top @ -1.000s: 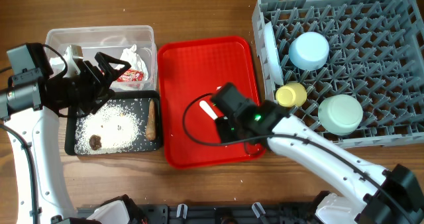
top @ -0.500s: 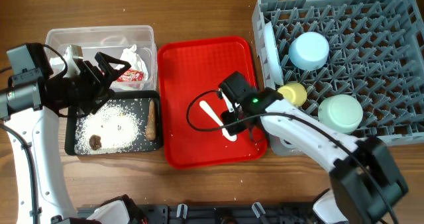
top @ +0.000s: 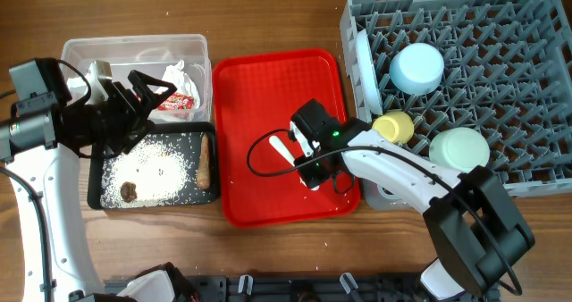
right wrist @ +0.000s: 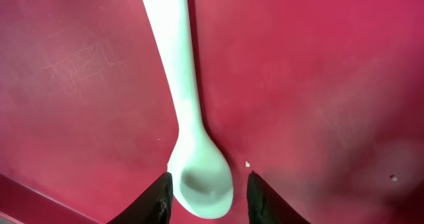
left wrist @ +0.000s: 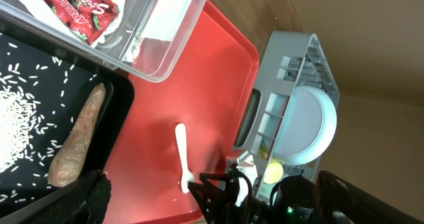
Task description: Sort waste into correct bins and load items into the dishwasher rack
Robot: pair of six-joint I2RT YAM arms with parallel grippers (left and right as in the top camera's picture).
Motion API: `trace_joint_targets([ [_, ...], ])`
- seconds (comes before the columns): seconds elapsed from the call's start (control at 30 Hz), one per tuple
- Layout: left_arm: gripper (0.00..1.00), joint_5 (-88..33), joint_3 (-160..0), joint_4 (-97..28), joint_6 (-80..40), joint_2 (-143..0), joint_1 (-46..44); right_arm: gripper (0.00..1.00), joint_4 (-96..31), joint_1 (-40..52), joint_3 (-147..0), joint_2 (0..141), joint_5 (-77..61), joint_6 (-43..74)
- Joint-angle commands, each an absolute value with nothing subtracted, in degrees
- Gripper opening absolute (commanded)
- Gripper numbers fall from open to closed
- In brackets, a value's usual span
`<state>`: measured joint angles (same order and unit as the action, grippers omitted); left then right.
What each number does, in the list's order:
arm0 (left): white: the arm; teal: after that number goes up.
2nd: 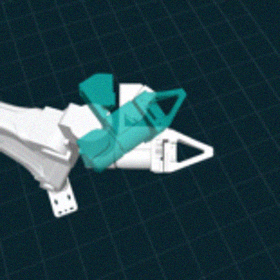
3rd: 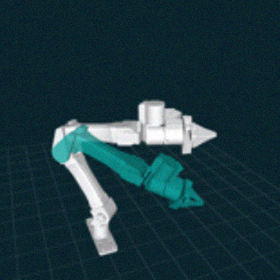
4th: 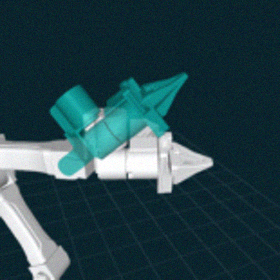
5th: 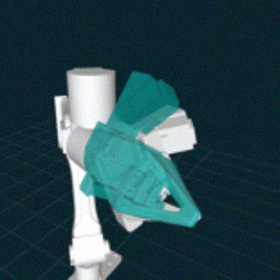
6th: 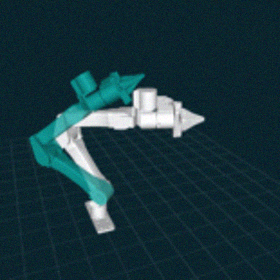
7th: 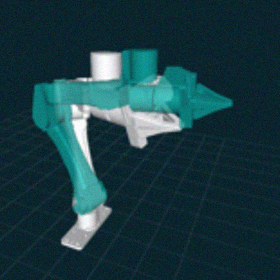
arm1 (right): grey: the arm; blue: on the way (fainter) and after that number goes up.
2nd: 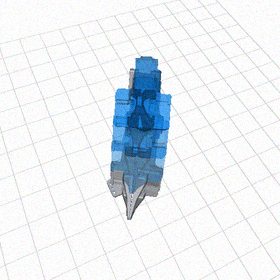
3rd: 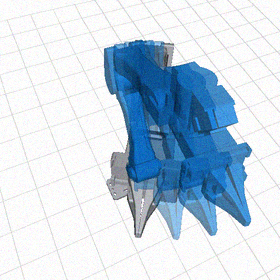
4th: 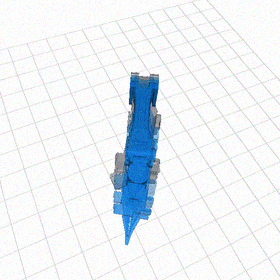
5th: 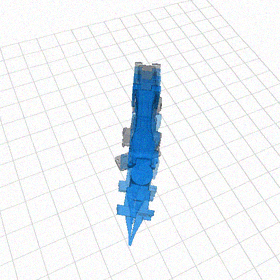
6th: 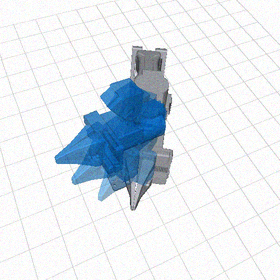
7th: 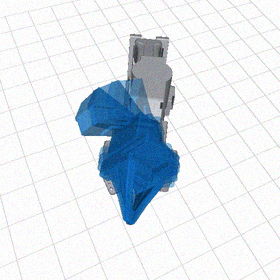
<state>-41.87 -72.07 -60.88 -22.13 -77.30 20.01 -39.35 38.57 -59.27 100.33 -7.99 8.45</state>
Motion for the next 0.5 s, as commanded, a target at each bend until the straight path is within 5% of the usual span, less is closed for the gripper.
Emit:
trace_joint_targets([
  [0.0, 1.00, -41.9, -72.7, -60.8, -21.4, -76.5, 20.4, 0.39, -38.2, 38.8, -57.7, 101.8, -9.3, 7.4],
  [0.47, 1.00, -41.9, -72.7, -60.8, -21.4, -76.5, 20.4, 0.33, -34.2, 38.8, -53.9, 101.8, -9.3, 7.7],
])
